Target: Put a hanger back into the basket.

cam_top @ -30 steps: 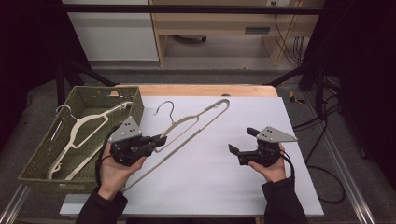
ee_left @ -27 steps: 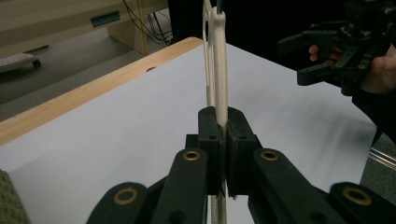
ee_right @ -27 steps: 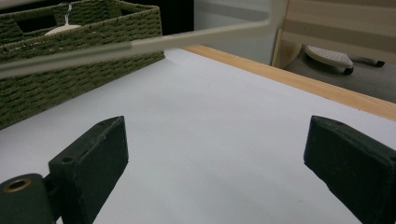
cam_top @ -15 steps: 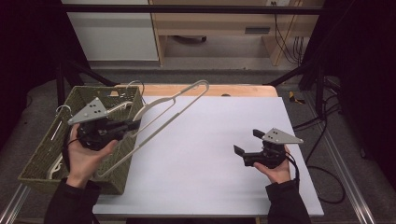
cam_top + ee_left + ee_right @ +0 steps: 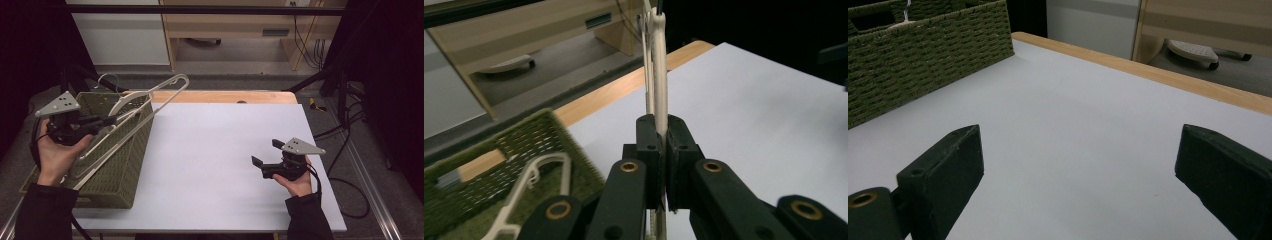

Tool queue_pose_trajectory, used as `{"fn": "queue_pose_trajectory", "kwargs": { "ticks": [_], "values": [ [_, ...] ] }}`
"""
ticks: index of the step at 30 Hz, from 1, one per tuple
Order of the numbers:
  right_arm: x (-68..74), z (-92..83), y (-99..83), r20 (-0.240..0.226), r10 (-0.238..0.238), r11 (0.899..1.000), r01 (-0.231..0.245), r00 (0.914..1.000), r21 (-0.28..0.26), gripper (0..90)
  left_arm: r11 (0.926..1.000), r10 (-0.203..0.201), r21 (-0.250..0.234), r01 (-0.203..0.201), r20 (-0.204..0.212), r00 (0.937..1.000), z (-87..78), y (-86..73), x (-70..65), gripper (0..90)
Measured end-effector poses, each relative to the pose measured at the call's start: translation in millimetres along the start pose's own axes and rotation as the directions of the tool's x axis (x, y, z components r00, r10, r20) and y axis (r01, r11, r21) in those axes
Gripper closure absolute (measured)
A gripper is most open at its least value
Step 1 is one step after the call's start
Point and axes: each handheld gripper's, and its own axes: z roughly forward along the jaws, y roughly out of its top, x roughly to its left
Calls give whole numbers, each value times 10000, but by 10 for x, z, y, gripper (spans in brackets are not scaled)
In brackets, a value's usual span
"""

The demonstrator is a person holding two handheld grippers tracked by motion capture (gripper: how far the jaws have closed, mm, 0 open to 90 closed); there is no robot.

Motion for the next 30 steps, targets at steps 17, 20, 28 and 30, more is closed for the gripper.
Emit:
{"fn": "queue_pose_trajectory", "kwargs": {
  "ticks": [17,20,28,30],
  "values": [
    [5,37,-17,11,-48,9998,48,10000,194,56,9971,-662,333,691,-813,9945,-145,-442,644,865],
    [5,36,-17,9,-61,9998,61,10000,194,55,9957,-803,391,839,-866,9930,-155,-527,718,865],
    [2,31,-18,17,-97,9997,96,10000,214,55,9923,-1062,540,1118,-964,9897,-206,-696,816,865],
    [6,34,-18,44,-61,9997,60,10000,219,53,9917,-1081,596,1141,-959,9895,-225,-732,822,865]
  ]
}}
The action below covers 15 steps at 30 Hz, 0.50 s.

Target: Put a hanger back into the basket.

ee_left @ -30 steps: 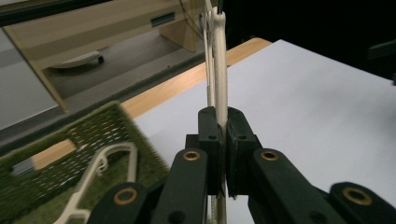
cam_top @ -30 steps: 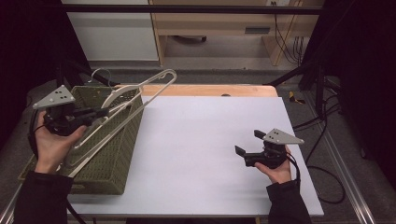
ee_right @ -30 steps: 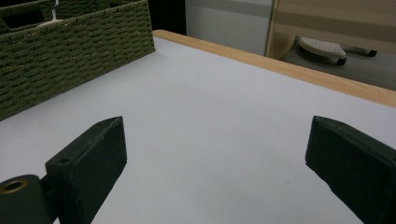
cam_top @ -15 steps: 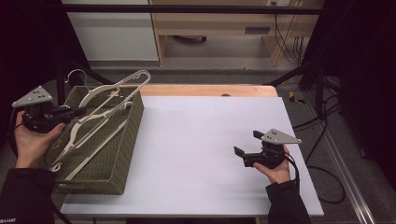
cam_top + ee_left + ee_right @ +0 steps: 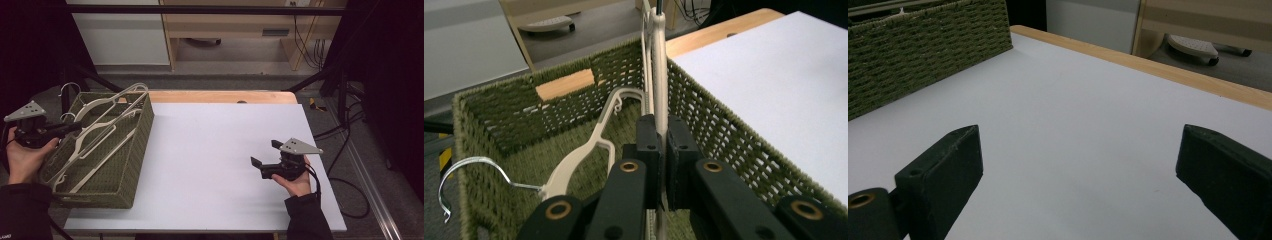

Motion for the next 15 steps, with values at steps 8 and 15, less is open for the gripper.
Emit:
{"fn": "queue_pose_trajectory", "kwargs": {
  "ticks": [8,15],
  "values": [
    [3,7,-4,44,-39,10000,39,10000,57,52,9986,-320,422,325,-134,9994,-7,-146,36,865],
    [5,14,-6,25,-24,10000,24,10000,92,53,9958,-698,600,692,89,9975,119,-331,-41,865]
  ]
}}
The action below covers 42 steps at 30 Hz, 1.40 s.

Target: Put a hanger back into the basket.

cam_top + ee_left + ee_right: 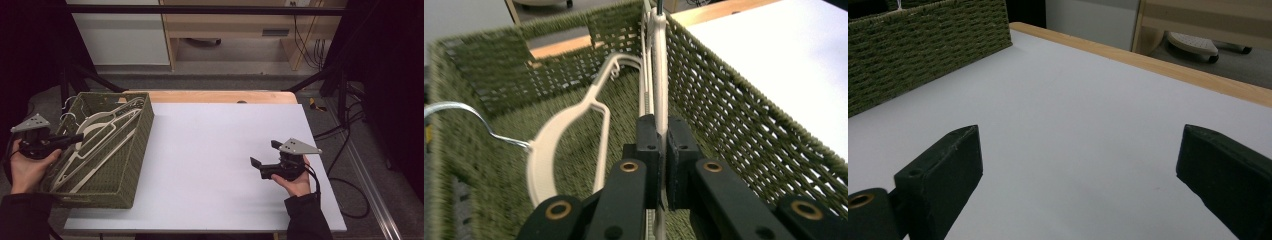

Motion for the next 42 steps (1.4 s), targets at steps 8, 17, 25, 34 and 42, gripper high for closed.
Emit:
{"fn": "queue_pose_trajectory", "kwargs": {
  "ticks": [8,17,25,34,42],
  "values": [
    [1,-5,1,1,45,10000,-45,10000,31,56,9988,-430,215,430,4,9991,106,-85,-29,862],
    [-5,-14,4,-32,56,10000,-56,10000,33,57,9864,-1366,892,1381,-227,9904,230,-147,14,842],
    [5,-1,1,-43,75,9999,-75,10000,78,56,9781,-1308,1426,1514,-1437,9809,303,-181,87,828],
    [6,2,1,-59,81,9999,-81,10000,74,58,9569,-1582,1957,2145,-2683,9503,367,-254,205,705],
    [6,10,-1,-33,49,10000,-49,10000,73,62,9454,-1739,2150,2450,-3031,9369,337,-332,253,544]
  ]
}}
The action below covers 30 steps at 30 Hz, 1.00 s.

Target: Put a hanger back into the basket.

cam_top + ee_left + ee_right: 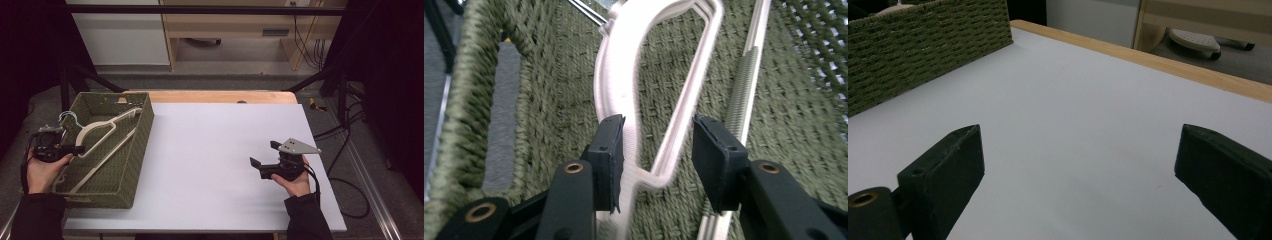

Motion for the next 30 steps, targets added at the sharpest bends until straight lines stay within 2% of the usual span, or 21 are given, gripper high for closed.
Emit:
{"fn": "queue_pose_trajectory", "kwargs": {
  "ticks": [3,4,6,8,12,16,18,20,23,24,28,30],
  "values": [
    [1,-2,0,1,12,10000,-12,10000,-2,63,9998,30,-201,-31,-50,10000,-57,4,-7,521],
    [2,-5,1,4,6,10000,-6,10000,1,63,9992,-53,-389,52,-34,10000,-80,9,-22,507],
    [2,-9,3,11,27,10000,-27,10000,-29,62,9969,78,-789,-69,107,9999,-142,20,-55,482],
    [0,-14,5,-1,37,10000,-37,10000,-47,62,9910,209,-1329,-175,239,9995,-207,37,-112,444],
    [-2,-29,9,-26,47,9999,-47,10000,-127,60,9685,586,-2461,-387,740,9955,-336,77,-292,358],
    [-3,-46,15,-52,62,9998,-63,10000,-179,50,9460,1141,-3164,-701,1228,9859,-441,112,-518,277],
    [-6,-53,16,-49,42,9998,-43,10000,-184,48,9308,1468,-3554,-849,1510,9776,-479,125,-644,239],
    [-11,-59,16,-51,17,9998,-18,10000,-217,45,9178,1781,-3843,-1002,1729,9687,-513,136,-778,161],
    [-10,-75,22,-69,88,9997,-90,9999,-221,41,8970,2230,-4283,-1096,2242,9487,-557,145,-978,120],
    [-14,-78,23,-87,60,9997,-62,9999,-250,41,8910,2417,-4393,-1145,2456,9387,-572,147,-1057,110],
    [-18,-100,27,-75,120,9995,-122,9999,-304,37,8781,2871,-4621,-1241,3014,9092,-587,128,-1288,79],
    [-19,-113,29,-86,185,9992,-188,9998,-345,37,8701,3068,-4751,-1309,3145,8983,-576,109,-1408,73]
  ]
}}
